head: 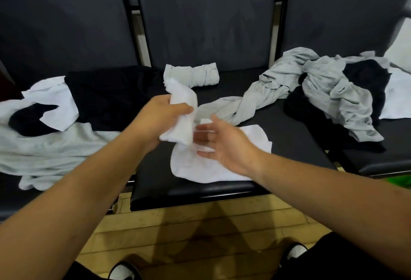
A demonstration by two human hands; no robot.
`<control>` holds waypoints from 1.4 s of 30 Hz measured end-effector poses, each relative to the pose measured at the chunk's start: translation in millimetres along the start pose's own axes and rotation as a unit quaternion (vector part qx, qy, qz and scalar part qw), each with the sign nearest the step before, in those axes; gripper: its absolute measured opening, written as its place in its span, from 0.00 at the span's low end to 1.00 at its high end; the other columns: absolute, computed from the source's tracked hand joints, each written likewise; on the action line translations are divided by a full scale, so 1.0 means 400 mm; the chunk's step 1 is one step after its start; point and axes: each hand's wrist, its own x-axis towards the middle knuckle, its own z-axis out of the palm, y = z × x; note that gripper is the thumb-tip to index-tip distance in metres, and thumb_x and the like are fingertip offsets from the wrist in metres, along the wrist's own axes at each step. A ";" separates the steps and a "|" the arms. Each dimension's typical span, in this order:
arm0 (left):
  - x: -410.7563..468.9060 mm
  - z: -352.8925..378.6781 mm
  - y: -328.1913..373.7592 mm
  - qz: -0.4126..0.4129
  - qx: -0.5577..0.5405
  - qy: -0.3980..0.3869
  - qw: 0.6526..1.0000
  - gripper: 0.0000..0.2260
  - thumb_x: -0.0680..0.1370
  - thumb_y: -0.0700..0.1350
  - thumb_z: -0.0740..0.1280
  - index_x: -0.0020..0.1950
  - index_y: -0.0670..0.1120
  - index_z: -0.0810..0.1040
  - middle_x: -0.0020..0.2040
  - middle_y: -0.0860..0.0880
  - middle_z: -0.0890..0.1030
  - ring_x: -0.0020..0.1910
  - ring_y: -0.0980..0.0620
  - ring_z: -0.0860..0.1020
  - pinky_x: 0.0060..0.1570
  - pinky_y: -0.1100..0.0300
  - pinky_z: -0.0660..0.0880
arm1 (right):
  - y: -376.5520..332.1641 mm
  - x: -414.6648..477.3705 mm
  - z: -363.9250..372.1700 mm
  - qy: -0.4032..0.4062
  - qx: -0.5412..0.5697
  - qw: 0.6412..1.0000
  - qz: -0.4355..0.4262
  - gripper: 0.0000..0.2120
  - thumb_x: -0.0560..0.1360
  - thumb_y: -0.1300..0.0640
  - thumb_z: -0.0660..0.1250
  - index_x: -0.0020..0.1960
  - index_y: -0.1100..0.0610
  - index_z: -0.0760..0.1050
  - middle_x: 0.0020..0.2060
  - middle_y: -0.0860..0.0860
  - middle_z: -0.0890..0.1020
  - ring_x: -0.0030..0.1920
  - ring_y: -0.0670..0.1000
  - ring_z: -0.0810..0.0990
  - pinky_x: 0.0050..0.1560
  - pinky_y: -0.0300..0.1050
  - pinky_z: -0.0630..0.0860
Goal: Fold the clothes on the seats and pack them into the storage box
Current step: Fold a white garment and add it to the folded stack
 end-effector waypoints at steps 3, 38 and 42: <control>0.014 0.091 0.008 0.045 0.078 -0.061 0.994 0.08 0.75 0.47 0.72 0.50 0.45 0.80 0.43 0.50 0.83 0.43 0.52 0.82 0.42 0.57 0.78 | -0.064 -0.002 -0.084 0.067 0.068 0.995 -0.007 0.33 0.82 0.35 0.51 0.63 0.64 0.75 0.54 0.63 0.83 0.52 0.61 0.83 0.51 0.58 0.82; -0.028 0.049 -0.153 -0.164 -0.010 0.043 0.985 0.18 0.76 0.43 0.70 0.65 0.42 0.73 0.58 0.43 0.80 0.53 0.44 0.79 0.55 0.46 0.78 | -0.001 -0.013 -0.137 0.201 -0.452 0.855 -0.154 0.07 0.78 0.58 0.63 0.41 0.56 0.70 0.42 0.55 0.78 0.38 0.51 0.77 0.36 0.44 0.73; -0.035 0.067 -0.144 -0.101 0.009 0.047 0.994 0.18 0.78 0.46 0.69 0.64 0.44 0.68 0.51 0.50 0.77 0.47 0.53 0.77 0.42 0.58 0.75 | 0.018 -0.025 -0.048 0.062 -0.232 0.971 0.009 0.23 0.83 0.43 0.59 0.55 0.63 0.78 0.47 0.59 0.85 0.47 0.56 0.85 0.52 0.50 0.82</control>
